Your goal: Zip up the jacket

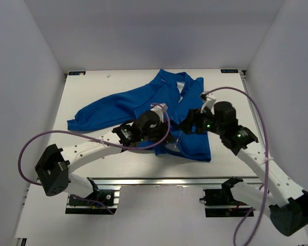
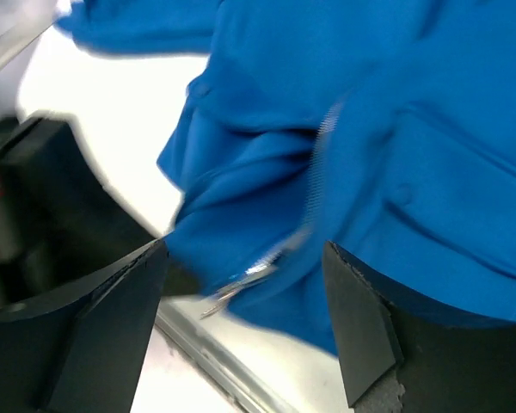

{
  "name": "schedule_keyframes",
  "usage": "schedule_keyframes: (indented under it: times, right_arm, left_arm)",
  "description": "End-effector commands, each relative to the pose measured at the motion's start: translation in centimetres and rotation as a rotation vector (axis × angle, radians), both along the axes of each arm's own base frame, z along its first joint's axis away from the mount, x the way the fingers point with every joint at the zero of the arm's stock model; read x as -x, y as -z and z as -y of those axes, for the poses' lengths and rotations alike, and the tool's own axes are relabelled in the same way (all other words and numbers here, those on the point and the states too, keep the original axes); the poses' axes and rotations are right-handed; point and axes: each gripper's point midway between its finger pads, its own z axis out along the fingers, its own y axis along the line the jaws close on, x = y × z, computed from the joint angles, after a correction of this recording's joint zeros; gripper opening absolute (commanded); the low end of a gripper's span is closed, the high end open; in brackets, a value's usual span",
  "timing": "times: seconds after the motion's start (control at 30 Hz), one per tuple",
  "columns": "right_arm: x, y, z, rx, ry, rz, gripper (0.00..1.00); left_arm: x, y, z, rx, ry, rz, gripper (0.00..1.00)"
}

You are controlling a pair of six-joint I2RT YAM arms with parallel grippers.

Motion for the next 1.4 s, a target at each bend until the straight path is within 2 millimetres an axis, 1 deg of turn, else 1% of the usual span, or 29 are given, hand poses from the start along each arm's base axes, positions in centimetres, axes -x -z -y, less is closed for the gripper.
schedule_keyframes:
  times: [0.0, 0.03, 0.07, 0.1, 0.13, 0.23, 0.3, 0.33, 0.37, 0.43, 0.47, 0.57, 0.7, 0.8, 0.83, 0.9, 0.93, 1.0, 1.03, 1.13, 1.23, 1.37]
  right_arm:
    - [0.8, 0.9, 1.7, 0.256, 0.122, 0.063, 0.78]
    - [1.4, 1.6, 1.7, 0.282, 0.122, 0.048, 0.77]
    - [2.2, 2.0, 1.1, 0.301, 0.102, 0.046, 0.77]
    - [2.2, 2.3, 1.6, 0.33, 0.141, 0.049, 0.75]
    - [2.8, 2.5, 1.9, 0.34, 0.162, 0.022, 0.74]
    - [4.5, 2.8, 1.3, 0.34, 0.14, 0.018, 0.7]
    - [6.3, 3.2, 0.0, 0.328, 0.064, 0.0, 0.68]
    - [7.0, 4.1, -0.4, 0.333, 0.046, -0.025, 0.67]
    - [7.9, 4.4, -1.1, 0.344, 0.024, -0.017, 0.65]
    - [8.8, 5.1, -1.9, 0.369, 0.021, -0.013, 0.64]
    - [9.8, 5.1, -2.9, 0.362, 0.01, 0.0, 0.64]
    - [10.5, 5.7, -3.9, 0.335, 0.052, -0.032, 0.64]
    - [10.4, 6.3, -3.9, 0.286, 0.174, -0.059, 0.59]
    - [10.5, 7.3, -4.1, 0.277, 0.199, -0.073, 0.57]
    - [10.5, 7.5, -4.7, 0.274, 0.19, -0.072, 0.57]
    - [10.4, 7.9, -5.1, 0.291, 0.191, -0.069, 0.56]
    - [10.3, 7.9, -5.4, 0.287, 0.197, -0.067, 0.55]
    - [9.9, 8.1, -5.1, 0.288, 0.239, -0.063, 0.51]
    - [9.7, 7.9, -5.4, 0.267, 0.251, -0.063, 0.49]
    - [9.6, 7.7, -5.9, 0.228, 0.251, -0.061, 0.47]
    - [9.2, 8.1, -5.5, 0.238, 0.296, -0.058, 0.44]
    - [9.0, 8.5, -5.9, 0.256, 0.309, -0.069, 0.42]
  left_arm:
    - [-0.1, -0.3, -0.1, -0.032, -0.025, -0.091, 0.0]
    - [0.1, 0.3, -0.2, -0.05, -0.033, -0.124, 0.0]
    - [-0.1, 0.8, -0.2, -0.061, -0.039, -0.143, 0.0]
    - [-0.1, 0.9, -0.1, -0.062, -0.042, -0.158, 0.0]
    - [0.0, 1.1, 0.0, -0.06, -0.048, -0.179, 0.0]
    - [0.0, 1.4, 0.0, -0.06, -0.065, -0.201, 0.0]
    - [-0.1, 1.1, 0.1, -0.045, -0.069, -0.197, 0.0]
    - [0.1, 1.0, 0.1, -0.04, -0.065, -0.198, 0.0]
    - [0.1, 0.9, 0.1, -0.037, -0.064, -0.199, 0.0]
    - [0.1, 1.0, 0.0, -0.041, -0.075, -0.204, 0.0]
    - [0.1, 1.0, -0.1, -0.041, -0.08, -0.204, 0.0]
    - [0.2, 0.9, -0.3, -0.033, -0.09, -0.207, 0.0]
    - [0.1, 0.5, -0.8, -0.024, -0.117, -0.2, 0.0]
    - [0.1, 0.3, -1.1, -0.014, -0.128, -0.191, 0.0]
    - [0.1, 0.3, -1.1, -0.013, -0.129, -0.19, 0.0]
    - [0.0, 0.2, -1.1, -0.01, -0.131, -0.186, 0.0]
    - [0.0, 0.2, -1.1, -0.011, -0.132, -0.19, 0.0]
    - [0.0, 0.2, -1.1, -0.007, -0.133, -0.191, 0.0]
    - [0.0, 0.2, -1.1, -0.008, -0.138, -0.192, 0.0]
    - [0.0, 0.2, -1.0, -0.001, -0.133, -0.19, 0.0]
    - [0.1, 0.2, -1.0, 0.002, -0.131, -0.192, 0.0]
    - [0.1, 0.2, -1.0, 0.007, -0.131, -0.192, 0.0]
